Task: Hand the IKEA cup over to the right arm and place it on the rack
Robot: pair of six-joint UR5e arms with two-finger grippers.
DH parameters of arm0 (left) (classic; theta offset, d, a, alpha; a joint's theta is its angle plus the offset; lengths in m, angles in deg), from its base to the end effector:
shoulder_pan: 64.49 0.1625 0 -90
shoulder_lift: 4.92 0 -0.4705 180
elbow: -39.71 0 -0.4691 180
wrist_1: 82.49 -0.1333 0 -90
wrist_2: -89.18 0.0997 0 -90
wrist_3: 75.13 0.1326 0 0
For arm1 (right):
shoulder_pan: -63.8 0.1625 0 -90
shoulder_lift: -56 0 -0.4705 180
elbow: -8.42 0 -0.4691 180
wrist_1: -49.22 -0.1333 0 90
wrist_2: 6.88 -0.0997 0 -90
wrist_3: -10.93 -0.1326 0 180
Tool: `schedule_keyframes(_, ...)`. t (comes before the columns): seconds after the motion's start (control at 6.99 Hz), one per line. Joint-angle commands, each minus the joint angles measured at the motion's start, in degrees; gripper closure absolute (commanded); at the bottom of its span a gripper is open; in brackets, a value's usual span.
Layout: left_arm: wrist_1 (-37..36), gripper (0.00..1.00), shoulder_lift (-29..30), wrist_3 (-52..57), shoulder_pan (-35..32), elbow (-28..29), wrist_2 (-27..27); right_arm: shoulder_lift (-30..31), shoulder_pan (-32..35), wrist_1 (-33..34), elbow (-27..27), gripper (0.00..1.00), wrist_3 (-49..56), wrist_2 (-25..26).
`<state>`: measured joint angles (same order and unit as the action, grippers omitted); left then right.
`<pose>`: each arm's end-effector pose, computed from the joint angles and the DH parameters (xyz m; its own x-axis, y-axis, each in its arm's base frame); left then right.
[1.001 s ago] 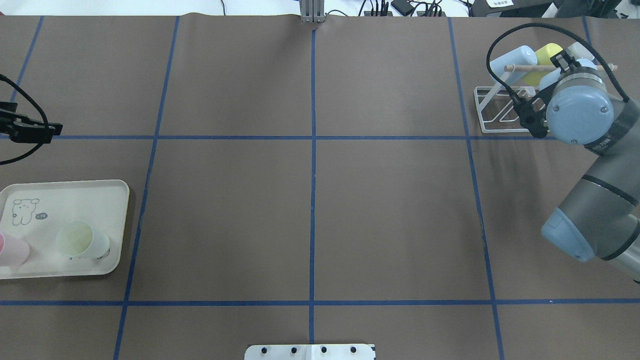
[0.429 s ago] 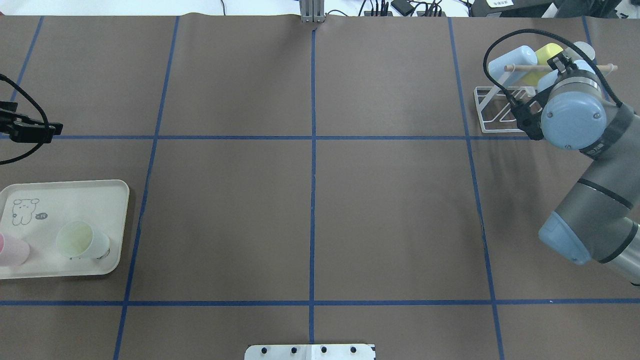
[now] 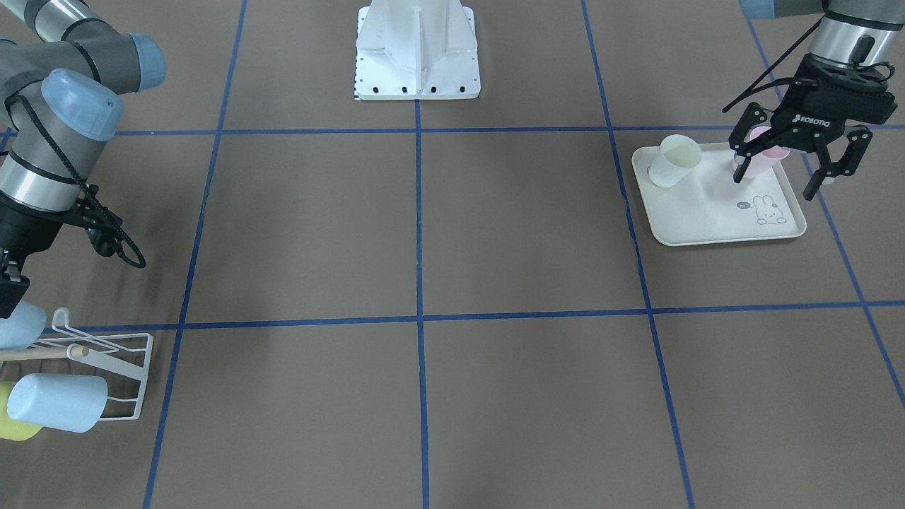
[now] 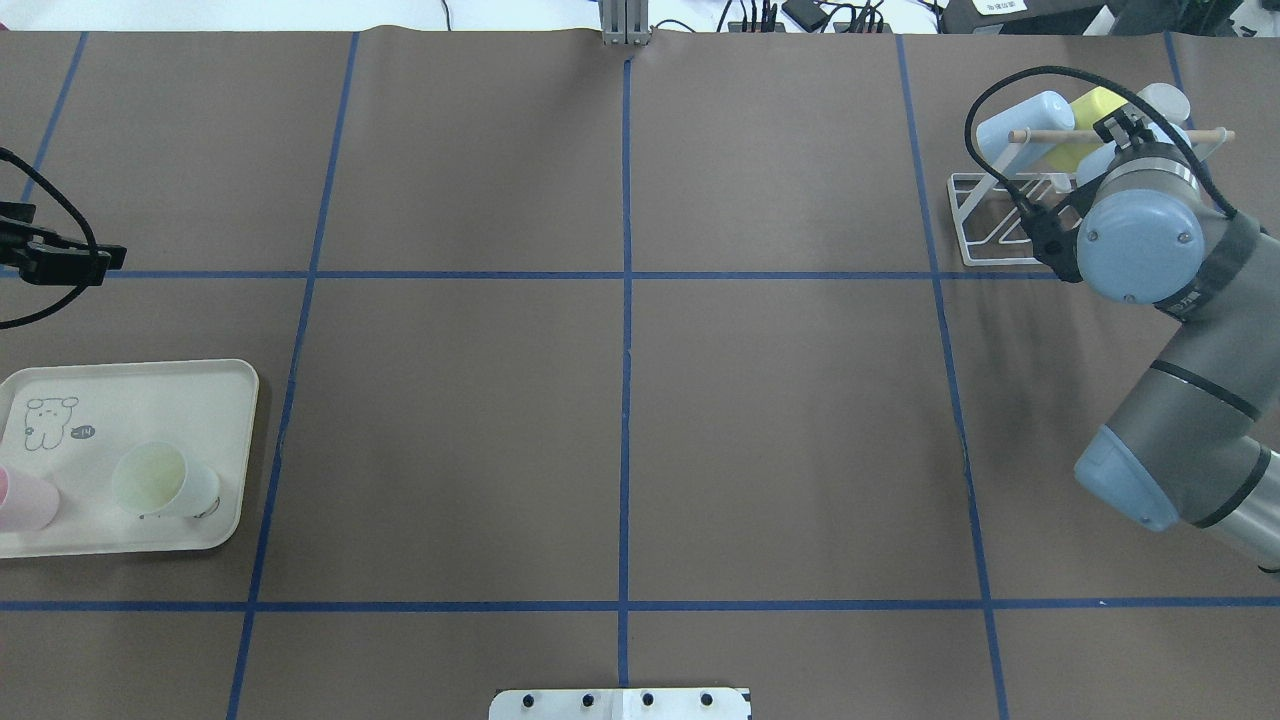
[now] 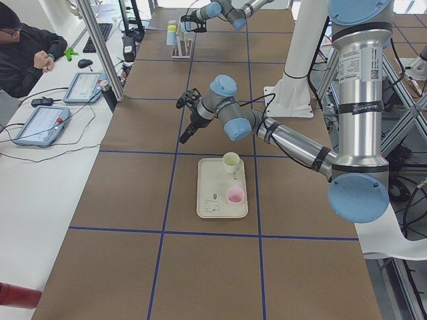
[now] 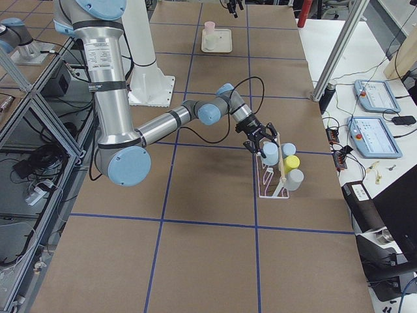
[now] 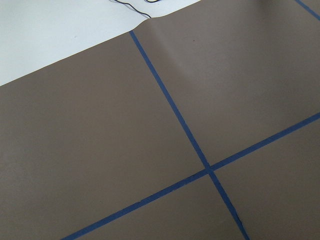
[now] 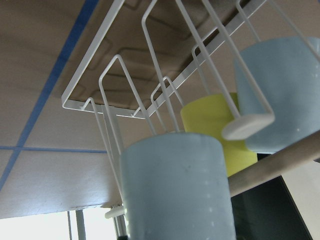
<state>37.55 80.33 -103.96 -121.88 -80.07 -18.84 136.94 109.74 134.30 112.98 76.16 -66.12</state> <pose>0.2168 -0.5101 0.4234 0.7308 0.4035 -0.5505 0.0500 0.7727 0.6328 -0.3047 -0.6040 0.4916 -0.2248 -0.7500 -0.6221 0.9710 -0.1187 -0.2078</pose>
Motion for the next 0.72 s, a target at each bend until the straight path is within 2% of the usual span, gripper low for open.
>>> schedule_keyframes(0.0, 0.01, 0.00, 0.00, 0.00, 0.00, -0.01, 0.00, -0.09, -0.15, -0.09, -0.40, 0.18, -0.53, 0.00)
schedule_keyframes(0.14, 0.10, 0.00, 0.00, 0.00, 0.00, -0.01, 0.00, -0.09, -0.15, -0.09, -0.40, 0.03, -0.54, 0.00)
schedule_keyframes(0.57, 0.10, 0.00, 0.00, 0.09, 0.00, 0.16, 0.00, -0.52, -0.15, -2.45, 0.12, 0.02, -4.99, -0.52)
